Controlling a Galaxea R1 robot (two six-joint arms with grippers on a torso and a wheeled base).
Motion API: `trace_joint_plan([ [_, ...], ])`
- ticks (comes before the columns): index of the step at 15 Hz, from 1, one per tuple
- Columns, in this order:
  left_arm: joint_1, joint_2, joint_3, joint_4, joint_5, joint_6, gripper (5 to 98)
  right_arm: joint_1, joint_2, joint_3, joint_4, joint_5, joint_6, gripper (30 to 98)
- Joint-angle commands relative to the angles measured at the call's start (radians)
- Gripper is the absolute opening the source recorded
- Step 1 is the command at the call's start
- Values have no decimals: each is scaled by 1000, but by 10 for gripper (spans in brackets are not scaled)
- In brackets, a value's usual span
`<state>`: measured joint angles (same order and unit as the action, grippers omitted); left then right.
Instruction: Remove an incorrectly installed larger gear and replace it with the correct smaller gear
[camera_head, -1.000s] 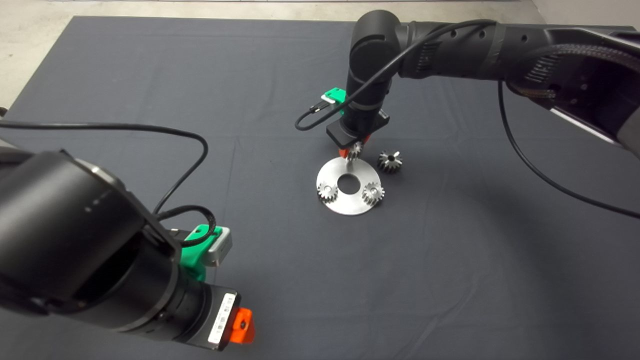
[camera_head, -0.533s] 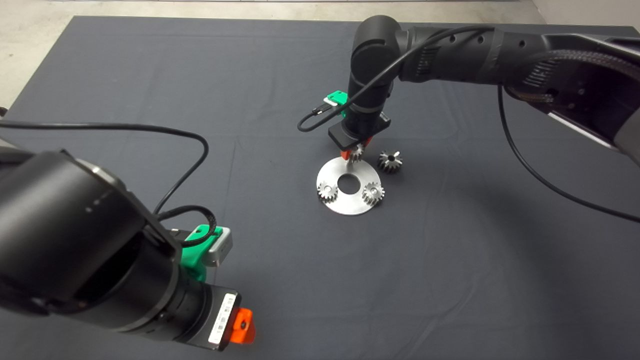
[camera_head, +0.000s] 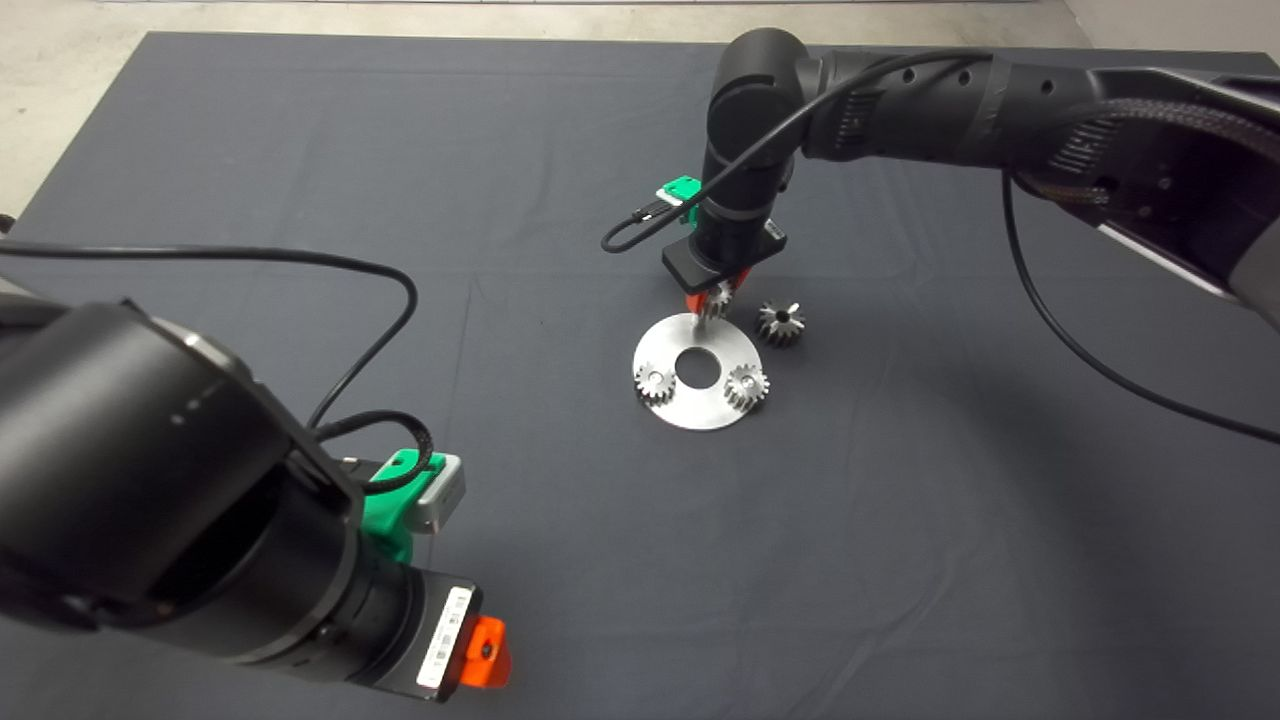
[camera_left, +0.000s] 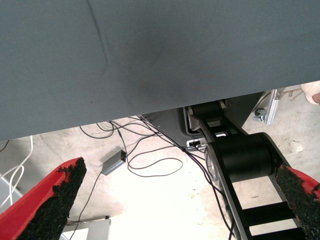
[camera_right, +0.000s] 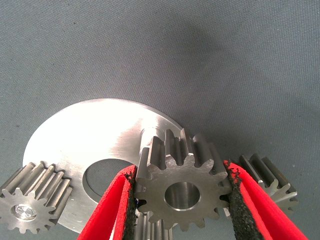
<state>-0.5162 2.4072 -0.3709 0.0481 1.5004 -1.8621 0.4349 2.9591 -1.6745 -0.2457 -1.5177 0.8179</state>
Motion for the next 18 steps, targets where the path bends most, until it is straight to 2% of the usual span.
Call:
trace_joint_plan([
  [1,-16,2,17,-17,4,-3,981,30,8,6,-24,10,18,405],
  [5,-16,2,17,-18,4,-3,981,30,10,7,-24,19,26,405],
  [15,-16,2,16,-17,3,-3,981,18,10,7,-23,20,40,405],
  [18,-16,2,17,-17,3,-3,981,15,11,7,-21,42,40,405],
])
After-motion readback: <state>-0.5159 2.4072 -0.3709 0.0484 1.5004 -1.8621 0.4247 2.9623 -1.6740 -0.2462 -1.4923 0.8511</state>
